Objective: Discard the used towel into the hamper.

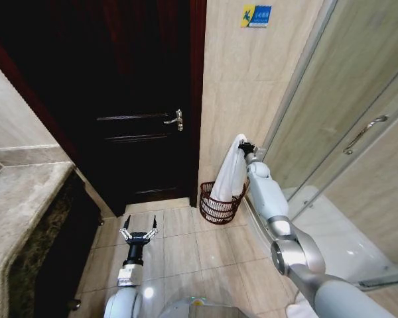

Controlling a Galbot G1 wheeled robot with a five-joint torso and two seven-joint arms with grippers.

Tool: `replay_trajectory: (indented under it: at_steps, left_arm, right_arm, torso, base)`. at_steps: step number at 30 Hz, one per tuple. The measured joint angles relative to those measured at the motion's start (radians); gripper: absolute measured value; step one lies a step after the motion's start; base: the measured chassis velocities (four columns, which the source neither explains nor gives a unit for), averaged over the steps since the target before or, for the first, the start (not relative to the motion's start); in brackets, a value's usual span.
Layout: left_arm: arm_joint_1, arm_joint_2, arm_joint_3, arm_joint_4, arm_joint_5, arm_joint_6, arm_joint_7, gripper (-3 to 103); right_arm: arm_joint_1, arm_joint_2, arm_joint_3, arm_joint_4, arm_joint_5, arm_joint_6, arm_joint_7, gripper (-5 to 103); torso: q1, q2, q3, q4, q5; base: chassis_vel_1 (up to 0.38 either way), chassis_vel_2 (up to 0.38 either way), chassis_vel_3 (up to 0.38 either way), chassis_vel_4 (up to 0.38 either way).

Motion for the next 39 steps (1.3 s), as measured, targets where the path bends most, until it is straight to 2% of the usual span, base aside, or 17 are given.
replay_trajectory:
  at_steps: [27, 39]
  left_arm:
    - [-0.002, 0.0, -0.005, 0.002, -0.027, -0.009, 0.001, 100]
    - [-0.009, 0.0, -0.01, 0.003, -0.042, -0.01, 0.004, 100]
  right_arm:
    - [-0.108, -0.035, 0.003, 0.143, -0.024, -0.02, 0.029, 4]
    - [-0.208, -0.033, 0.023, 0.23, -0.097, -0.011, 0.056, 4]
  torso:
    - [-0.063, -0.139, -0.076, 0.0, 0.0]
    - [-0.09, -0.201, -0.111, 0.0, 0.0001]
  base:
    - [0.0, 0.0, 0.0, 0.0]
    - [-0.009, 0.011, 0.007, -0.007]
